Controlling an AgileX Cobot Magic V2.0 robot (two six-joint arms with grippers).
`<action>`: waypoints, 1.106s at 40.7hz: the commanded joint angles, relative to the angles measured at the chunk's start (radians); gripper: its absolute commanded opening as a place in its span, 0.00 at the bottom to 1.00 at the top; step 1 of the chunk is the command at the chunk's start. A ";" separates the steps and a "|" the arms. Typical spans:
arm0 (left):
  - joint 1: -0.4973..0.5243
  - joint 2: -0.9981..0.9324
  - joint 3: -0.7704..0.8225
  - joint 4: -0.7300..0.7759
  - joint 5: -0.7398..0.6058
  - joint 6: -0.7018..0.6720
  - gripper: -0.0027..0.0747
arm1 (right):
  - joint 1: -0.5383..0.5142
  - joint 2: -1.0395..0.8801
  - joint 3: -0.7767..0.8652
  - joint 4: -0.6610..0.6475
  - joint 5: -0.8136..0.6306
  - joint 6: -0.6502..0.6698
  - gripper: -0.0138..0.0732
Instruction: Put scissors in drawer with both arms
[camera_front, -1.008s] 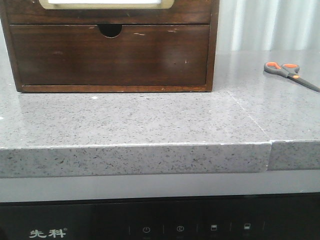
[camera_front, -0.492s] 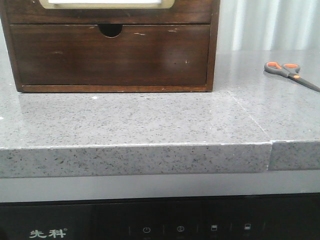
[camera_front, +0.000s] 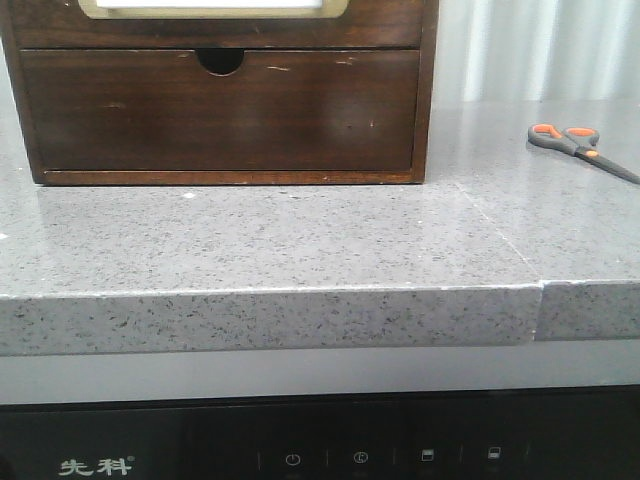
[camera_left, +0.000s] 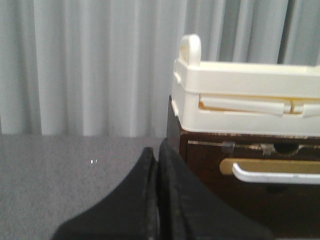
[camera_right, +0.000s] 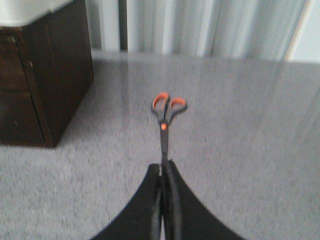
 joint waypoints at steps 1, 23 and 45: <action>0.001 0.068 -0.032 0.000 0.013 -0.009 0.01 | -0.004 0.066 -0.034 0.001 -0.030 0.002 0.02; 0.001 0.163 0.060 0.000 0.065 -0.009 0.01 | -0.004 0.220 -0.034 -0.034 0.053 0.001 0.04; 0.001 0.201 0.062 -0.120 0.037 -0.009 0.78 | -0.004 0.226 -0.034 -0.046 0.068 0.001 0.74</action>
